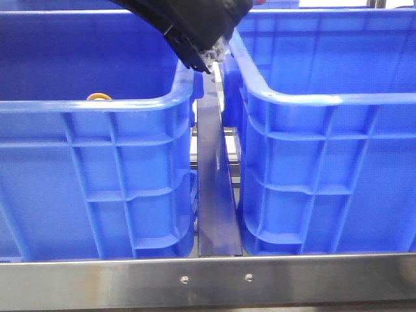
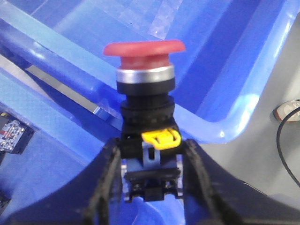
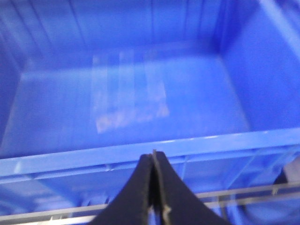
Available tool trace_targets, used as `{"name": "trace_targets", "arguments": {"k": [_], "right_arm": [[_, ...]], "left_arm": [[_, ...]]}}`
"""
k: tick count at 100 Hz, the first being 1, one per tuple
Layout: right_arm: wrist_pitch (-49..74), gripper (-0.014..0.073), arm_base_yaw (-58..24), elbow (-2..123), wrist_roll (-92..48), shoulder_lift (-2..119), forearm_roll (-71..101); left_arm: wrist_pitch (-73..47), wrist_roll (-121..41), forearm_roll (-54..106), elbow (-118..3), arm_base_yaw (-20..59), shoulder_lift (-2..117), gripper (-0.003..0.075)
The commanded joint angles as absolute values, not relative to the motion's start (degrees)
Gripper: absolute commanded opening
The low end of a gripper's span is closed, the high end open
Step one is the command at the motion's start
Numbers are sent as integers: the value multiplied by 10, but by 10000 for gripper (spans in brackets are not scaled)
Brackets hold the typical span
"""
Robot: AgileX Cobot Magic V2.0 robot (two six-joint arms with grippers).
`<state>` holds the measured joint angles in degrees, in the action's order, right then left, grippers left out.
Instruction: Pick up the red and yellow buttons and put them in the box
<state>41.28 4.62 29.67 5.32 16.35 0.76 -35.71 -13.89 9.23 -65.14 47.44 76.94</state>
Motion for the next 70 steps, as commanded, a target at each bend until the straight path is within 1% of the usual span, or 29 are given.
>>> {"name": "trace_targets", "arguments": {"k": [1,4,5,7,8,12,17,22,25,51,62,70], "right_arm": [[401,157,46,349,51,220,36],[406,237,46,361,51,237,50],[406,280,46,368,51,244,57],[407,324,46,377,51,252,67],[407,367,46,380,49,259,71],[407,485,46,396,40,277,93],[407,587,46,414,19,306,126],[412,647,46,429,-8,331,173],[418,664,46,437,-24,344,206],[500,650,46,476,-221,468,587],[531,650,36,487,-282,525,673],[536,650,12,506,-295,565,701]], "left_arm": [[-317,-138,101,-666,478,756,-20],[-317,-138,101,-666,478,756,-20],[-317,-138,101,-666,478,756,-20],[-317,-138,101,-666,478,756,-20],[-317,-138,101,-666,478,756,-20],[-317,-138,101,-666,478,756,-20],[-317,-138,101,-666,478,756,-20],[-317,-138,101,-666,478,756,-20],[-317,-138,101,-666,478,756,-20],[-317,-138,101,-666,478,756,-20],[-317,-138,101,-666,478,756,-20],[-317,-138,101,-666,478,756,-20]]}}
